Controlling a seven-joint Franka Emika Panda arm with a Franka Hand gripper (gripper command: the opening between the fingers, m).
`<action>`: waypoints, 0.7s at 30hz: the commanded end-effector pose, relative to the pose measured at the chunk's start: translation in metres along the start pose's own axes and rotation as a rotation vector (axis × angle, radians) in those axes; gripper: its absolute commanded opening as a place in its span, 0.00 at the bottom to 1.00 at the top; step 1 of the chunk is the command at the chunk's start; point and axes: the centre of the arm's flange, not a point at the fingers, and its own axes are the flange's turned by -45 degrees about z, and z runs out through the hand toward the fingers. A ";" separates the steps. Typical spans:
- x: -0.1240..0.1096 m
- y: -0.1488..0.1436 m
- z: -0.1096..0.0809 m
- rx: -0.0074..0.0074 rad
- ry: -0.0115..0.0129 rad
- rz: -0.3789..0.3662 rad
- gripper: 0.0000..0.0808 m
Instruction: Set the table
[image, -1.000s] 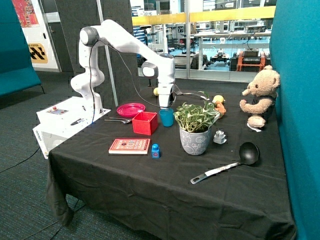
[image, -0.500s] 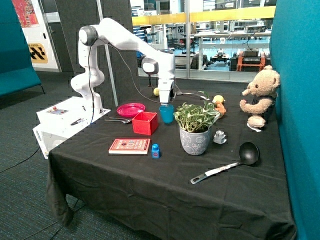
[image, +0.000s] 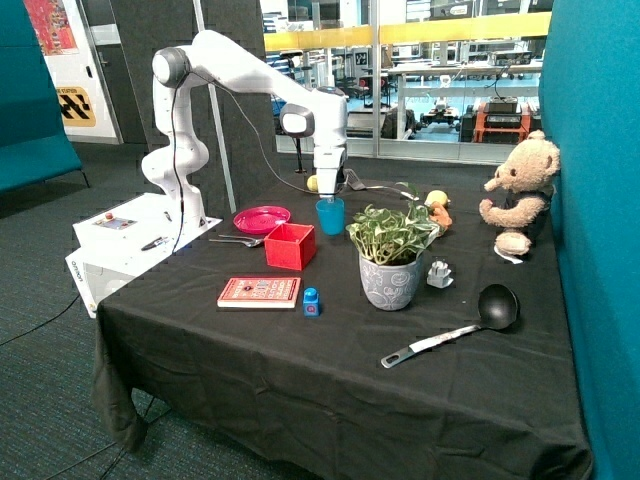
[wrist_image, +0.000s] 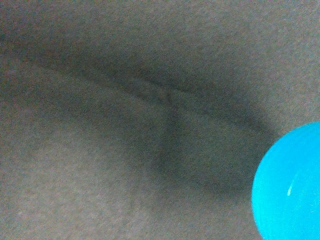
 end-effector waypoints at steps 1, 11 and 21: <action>-0.016 -0.020 -0.006 -0.0023 0.0048 -0.029 0.00; -0.030 -0.031 -0.007 -0.0024 0.0048 -0.044 0.00; -0.044 -0.045 -0.007 -0.0024 0.0047 -0.065 0.00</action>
